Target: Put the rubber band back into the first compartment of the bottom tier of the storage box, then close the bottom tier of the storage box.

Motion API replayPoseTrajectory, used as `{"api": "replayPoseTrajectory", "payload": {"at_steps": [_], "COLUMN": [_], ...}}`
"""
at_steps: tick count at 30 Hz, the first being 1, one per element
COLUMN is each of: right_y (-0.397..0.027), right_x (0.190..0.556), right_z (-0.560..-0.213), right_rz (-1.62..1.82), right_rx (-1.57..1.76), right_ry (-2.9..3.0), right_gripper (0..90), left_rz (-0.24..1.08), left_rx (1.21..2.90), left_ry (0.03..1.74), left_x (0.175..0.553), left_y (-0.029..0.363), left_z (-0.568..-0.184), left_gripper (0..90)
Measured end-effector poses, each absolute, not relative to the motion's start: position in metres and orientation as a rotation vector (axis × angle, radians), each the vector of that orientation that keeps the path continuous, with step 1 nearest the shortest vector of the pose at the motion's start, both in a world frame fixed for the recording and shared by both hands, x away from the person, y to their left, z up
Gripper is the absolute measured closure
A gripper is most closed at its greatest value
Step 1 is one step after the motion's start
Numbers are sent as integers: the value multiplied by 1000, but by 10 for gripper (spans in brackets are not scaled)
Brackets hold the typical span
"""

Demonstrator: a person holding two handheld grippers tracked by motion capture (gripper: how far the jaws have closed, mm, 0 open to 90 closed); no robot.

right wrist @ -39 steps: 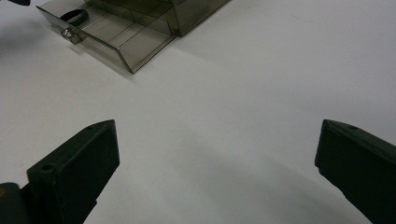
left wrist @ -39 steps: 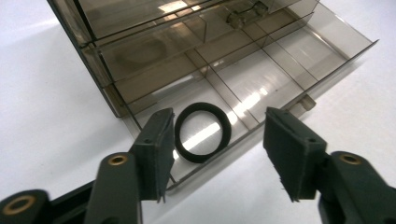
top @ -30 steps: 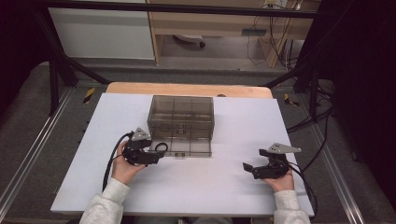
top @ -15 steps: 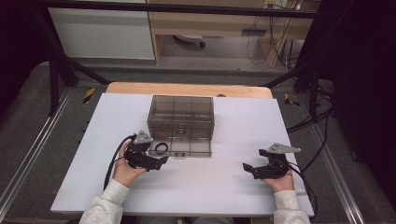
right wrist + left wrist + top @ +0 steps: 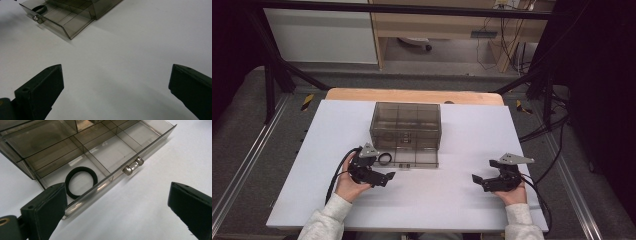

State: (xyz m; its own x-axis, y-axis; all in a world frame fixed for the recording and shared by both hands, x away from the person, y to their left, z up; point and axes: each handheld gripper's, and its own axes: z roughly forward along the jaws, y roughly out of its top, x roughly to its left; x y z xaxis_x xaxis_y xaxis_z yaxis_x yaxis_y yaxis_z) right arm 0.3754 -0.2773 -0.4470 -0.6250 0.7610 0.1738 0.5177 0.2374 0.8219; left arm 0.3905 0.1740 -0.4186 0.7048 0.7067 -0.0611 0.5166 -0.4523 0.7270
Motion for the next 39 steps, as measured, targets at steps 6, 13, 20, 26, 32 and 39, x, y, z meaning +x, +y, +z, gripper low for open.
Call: {"api": "replayPoseTrajectory", "payload": {"at_steps": [6, 13, 20, 26, 32, 39], "right_y": [-278, -278, -278, -277, -278, -278], "right_x": [376, 376, 376, 375, 375, 375], "right_z": [-447, -446, -447, -447, -448, -447], "right_rz": [1339, 1339, 1337, 1334, 1335, 1336], "right_rx": [1193, 1191, 1191, 1196, 1197, 1196], "right_ry": [2246, 2246, 2245, 2251, 2254, 2252], "right_gripper": [3, 4, 4, 3, 3, 3], "left_rz": [323, 318, 296, 289, 275, 271], "left_rx": [2166, 2169, 2162, 2159, 2161, 2172], "left_ry": [921, 909, 915, 916, 922, 919], "left_x": [387, 385, 385, 384, 384, 385], "left_y": [173, 171, 171, 170, 170, 167], "left_z": [-420, -421, -422, -422, -423, -425], "left_gripper": [30, 53, 103, 163, 221, 282]}}
